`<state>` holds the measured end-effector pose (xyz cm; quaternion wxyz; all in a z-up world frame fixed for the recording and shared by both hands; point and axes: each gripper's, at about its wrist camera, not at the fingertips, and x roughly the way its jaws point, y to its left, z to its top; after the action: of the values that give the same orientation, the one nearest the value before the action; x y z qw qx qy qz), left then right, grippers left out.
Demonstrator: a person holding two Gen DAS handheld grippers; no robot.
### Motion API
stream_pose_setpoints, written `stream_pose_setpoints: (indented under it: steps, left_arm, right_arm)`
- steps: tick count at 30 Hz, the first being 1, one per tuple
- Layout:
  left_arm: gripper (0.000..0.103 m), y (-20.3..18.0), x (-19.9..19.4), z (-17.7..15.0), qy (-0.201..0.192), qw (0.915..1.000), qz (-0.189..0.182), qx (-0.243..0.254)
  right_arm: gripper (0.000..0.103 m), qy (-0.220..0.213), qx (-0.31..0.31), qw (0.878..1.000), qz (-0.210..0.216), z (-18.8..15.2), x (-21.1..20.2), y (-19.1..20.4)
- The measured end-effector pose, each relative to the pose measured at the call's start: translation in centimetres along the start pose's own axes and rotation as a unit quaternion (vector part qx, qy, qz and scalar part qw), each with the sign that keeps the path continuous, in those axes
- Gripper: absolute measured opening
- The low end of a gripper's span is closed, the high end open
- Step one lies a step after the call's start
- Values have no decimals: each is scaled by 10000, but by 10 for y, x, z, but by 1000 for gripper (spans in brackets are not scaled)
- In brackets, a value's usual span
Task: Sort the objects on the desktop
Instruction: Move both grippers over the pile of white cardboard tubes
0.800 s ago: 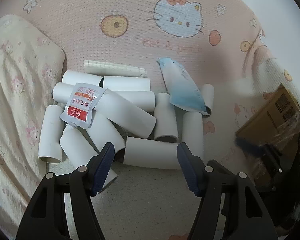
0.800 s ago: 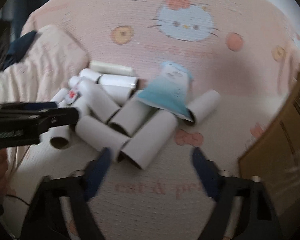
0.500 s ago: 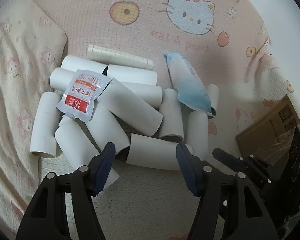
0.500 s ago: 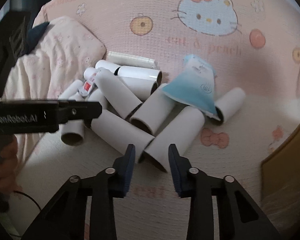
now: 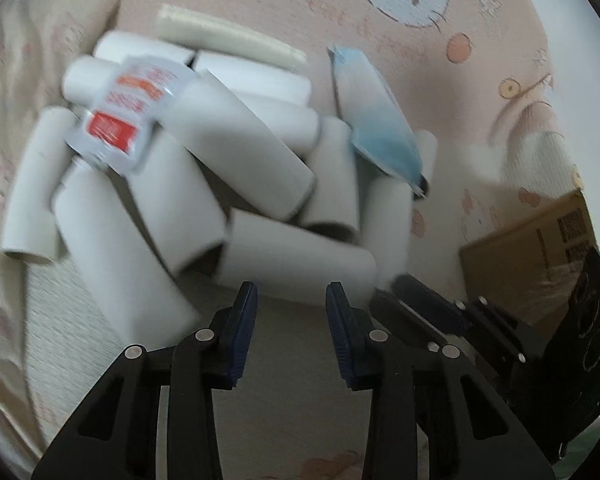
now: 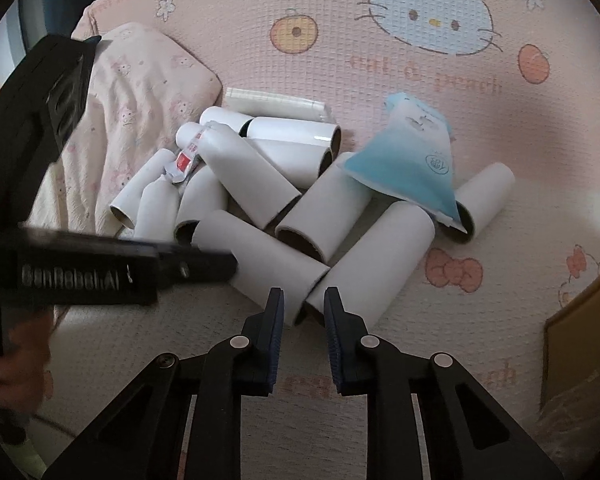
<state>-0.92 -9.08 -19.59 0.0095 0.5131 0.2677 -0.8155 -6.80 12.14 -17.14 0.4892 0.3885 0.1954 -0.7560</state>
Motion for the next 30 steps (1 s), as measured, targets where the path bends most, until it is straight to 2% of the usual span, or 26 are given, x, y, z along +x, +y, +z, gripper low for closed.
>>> stream_pose_setpoints:
  steps: [2, 7, 10, 11, 14, 17, 20, 25, 27, 29, 30]
  left_arm:
    - [39, -8, 1, -4, 35, 10000, 38, 78]
    - [39, -21, -11, -3, -510, 9948, 716, 510]
    - [44, -11, -15, 1, -641, 9928, 931, 402]
    - [44, -6, -13, 3, -564, 9941, 888, 264]
    - [45, 14, -5, 9, -346, 9981, 443, -233]
    - [45, 23, -1, 14, -351, 9978, 209, -529]
    - [45, 24, -1, 15, -383, 9977, 174, -541]
    - [45, 11, -3, 7, -374, 9986, 348, -150]
    - [45, 7, -6, 4, -328, 9991, 233, -95]
    - [44, 3, -10, -2, -213, 9996, -40, -163]
    - [44, 2, -12, -5, -240, 9995, -23, -187]
  right_arm:
    - [18, 2, 2, 10000, 16, 0, -1, 0]
    - [18, 16, 105, 9999, 29, 0, -3, 0]
    - [18, -50, 106, 9999, 51, 2, -6, 4]
    - [18, -52, 96, 9999, 68, 3, -5, 6]
    - [18, 18, 112, 9998, 133, 3, 1, 8]
    - [18, 51, 182, 9995, 270, 2, 7, 6]
    - [18, 62, 213, 9993, 316, 3, 9, 4]
    - [18, 55, 318, 9986, 407, 3, 8, 0]
    - [18, 45, 348, 9977, 577, 3, 7, -1]
    - [18, 27, 403, 9953, 878, 3, 5, 1]
    - [18, 41, 375, 9953, 887, 1, 4, 4]
